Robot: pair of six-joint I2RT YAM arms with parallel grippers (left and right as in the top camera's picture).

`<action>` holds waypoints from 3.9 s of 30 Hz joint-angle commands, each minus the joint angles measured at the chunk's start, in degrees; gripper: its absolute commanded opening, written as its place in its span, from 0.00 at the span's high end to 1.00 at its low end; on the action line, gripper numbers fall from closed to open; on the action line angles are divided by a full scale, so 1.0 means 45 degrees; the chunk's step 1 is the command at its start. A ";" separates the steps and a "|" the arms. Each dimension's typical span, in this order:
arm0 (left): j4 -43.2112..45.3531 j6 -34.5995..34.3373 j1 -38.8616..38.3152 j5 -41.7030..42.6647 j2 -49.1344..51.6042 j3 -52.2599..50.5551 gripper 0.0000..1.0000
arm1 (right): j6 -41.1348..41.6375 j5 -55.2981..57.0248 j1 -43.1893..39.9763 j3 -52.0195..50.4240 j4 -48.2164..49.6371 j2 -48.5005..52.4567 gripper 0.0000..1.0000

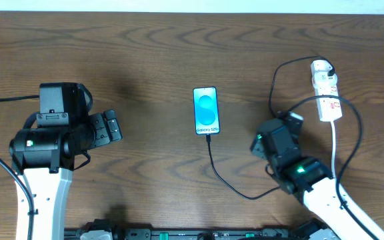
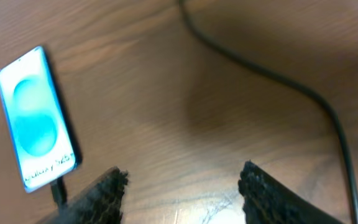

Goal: Plug charger to phone and switch on socket

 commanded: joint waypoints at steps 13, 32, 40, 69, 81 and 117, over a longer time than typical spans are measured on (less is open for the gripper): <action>-0.0049 0.0126 0.0053 -0.0287 0.0049 0.0024 0.02 | -0.1690 -0.2506 -0.7631 0.4483 -0.3716 0.1613 0.99; -0.0049 0.0126 0.0053 -0.0287 0.0044 0.0024 0.02 | -0.2113 -0.2977 -1.0516 1.3678 -0.7009 0.9938 0.99; -0.0044 0.0126 0.0053 -0.0287 0.0049 0.0024 0.02 | -0.2409 -0.4609 -1.0904 1.4950 -0.6897 1.2172 0.99; -0.0049 0.0126 0.0053 -0.0287 -0.0738 0.0024 0.02 | -0.2166 -0.4813 -1.0856 1.4945 -0.5746 1.3342 0.99; -0.0049 0.0126 0.0053 -0.0287 -0.4099 0.0024 0.02 | -0.2166 -0.4726 -1.0851 1.4717 -0.5678 1.3362 0.99; -0.0816 0.0126 -0.1345 -0.0287 -1.1123 0.0024 0.02 | -0.2166 -0.4726 -1.0744 1.4552 -0.5421 1.4173 0.99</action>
